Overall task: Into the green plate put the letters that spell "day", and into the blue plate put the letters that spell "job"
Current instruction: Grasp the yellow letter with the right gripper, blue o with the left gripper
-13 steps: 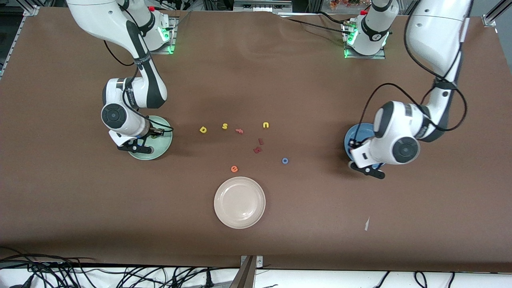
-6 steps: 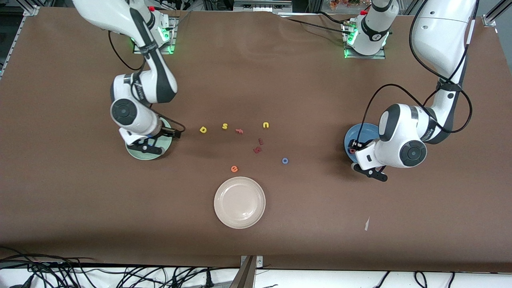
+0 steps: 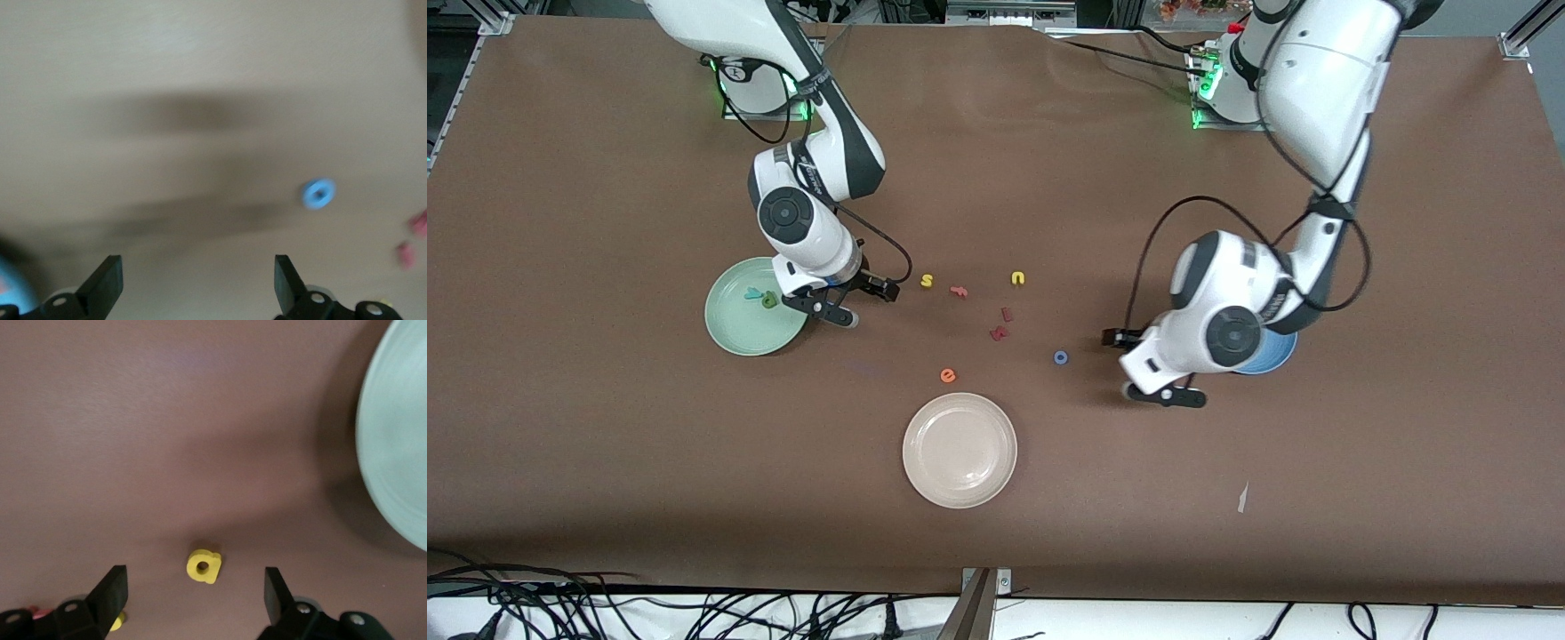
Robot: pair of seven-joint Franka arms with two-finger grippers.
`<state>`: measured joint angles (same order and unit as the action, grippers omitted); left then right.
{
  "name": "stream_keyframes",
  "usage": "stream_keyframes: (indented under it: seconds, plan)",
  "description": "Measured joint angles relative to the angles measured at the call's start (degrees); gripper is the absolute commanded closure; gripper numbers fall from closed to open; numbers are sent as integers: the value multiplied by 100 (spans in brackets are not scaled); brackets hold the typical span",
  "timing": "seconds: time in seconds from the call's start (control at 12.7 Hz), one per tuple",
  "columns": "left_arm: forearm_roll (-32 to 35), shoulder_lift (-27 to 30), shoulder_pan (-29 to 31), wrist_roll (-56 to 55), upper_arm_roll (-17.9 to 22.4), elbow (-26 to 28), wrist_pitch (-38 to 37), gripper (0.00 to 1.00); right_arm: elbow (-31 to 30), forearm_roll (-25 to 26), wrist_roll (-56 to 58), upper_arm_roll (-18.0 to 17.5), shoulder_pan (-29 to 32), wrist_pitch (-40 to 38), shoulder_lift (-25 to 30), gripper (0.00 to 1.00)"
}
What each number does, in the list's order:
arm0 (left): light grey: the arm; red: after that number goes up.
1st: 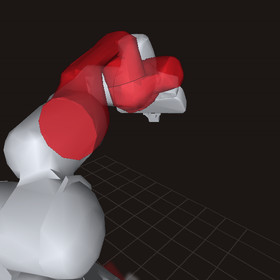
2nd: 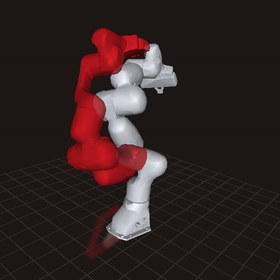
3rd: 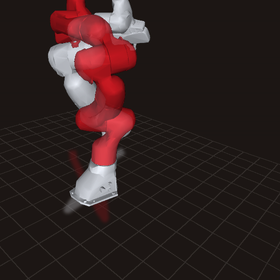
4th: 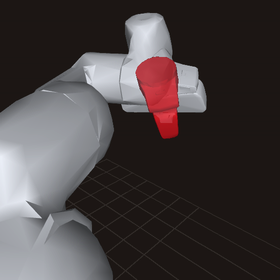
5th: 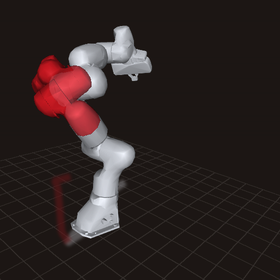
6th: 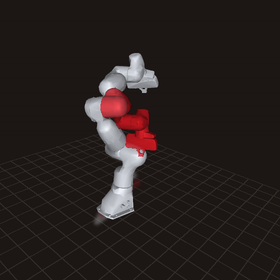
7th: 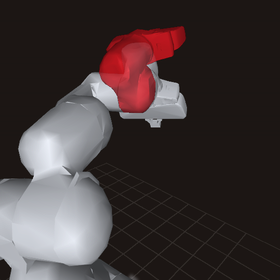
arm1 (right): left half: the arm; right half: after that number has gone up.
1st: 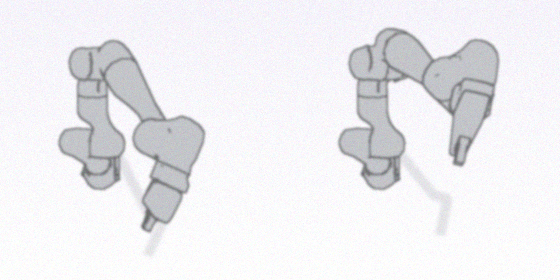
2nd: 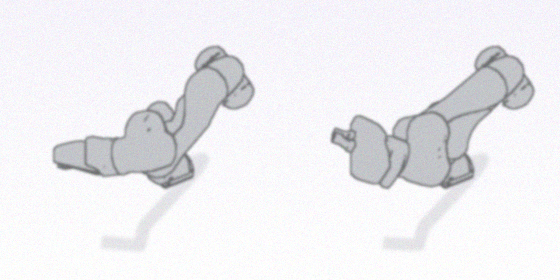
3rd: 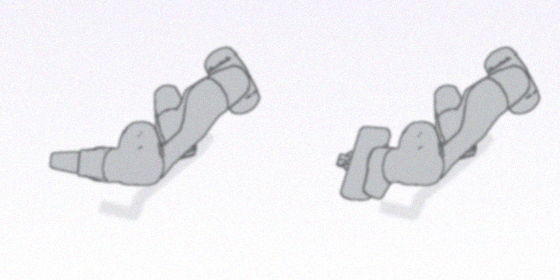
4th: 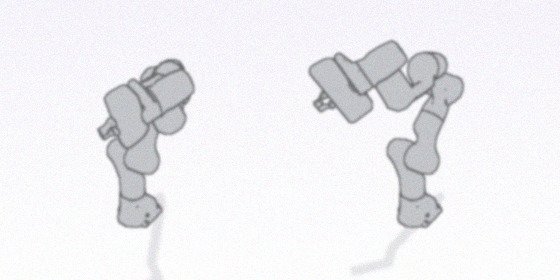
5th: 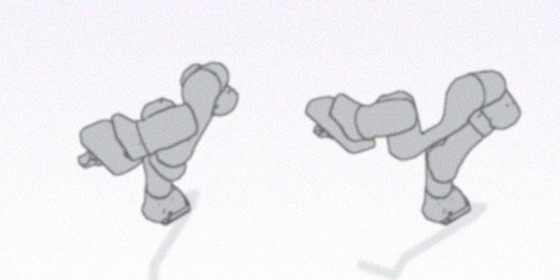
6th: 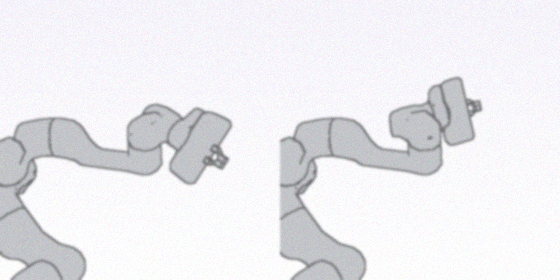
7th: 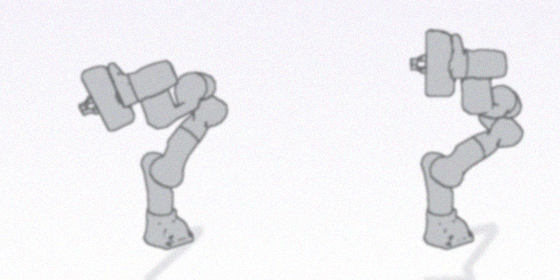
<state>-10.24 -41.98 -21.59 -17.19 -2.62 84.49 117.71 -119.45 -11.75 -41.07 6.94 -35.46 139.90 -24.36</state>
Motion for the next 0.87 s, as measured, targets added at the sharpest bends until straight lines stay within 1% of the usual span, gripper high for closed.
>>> stream_keyframes:
  seconds: [0.16, 0.32, 0.39, 0.55, 0.63, 0.71, 0.79, 0.87]
  plan:
    - [0, -263, -308, -911, 2, -158, 570, 0, -171, -65, -142, 21, 21, 241, -39, 24]
    - [25, -495, -607, -1676, 18, -178, 1137, 2, -359, -71, -362, 18, 21, 611, -62, 24]
    - [124, -588, -731, -2026, 28, -186, 1311, 7, -416, -71, -422, -2, 20, 697, -76, 24]
    - [377, -664, -846, -2477, 33, -203, 1383, 14, -451, -74, -575, -36, 16, 758, -105, 24]
    - [466, -678, -869, -2561, 36, -205, 1382, 22, -451, -75, -682, -66, 16, 806, -128, 25]
    - [536, -688, -874, -2604, 38, -205, 1382, 27, -452, -75, -793, -116, 15, 865, -154, 28]
    - [579, -698, -873, -2625, 43, -205, 1382, 30, -453, -75, -870, -158, 13, 911, -178, 28]
    - [582, -714, -876, -2626, 44, -205, 1382, 34, -453, -76, -899, -178, 11, 933, -200, 34]
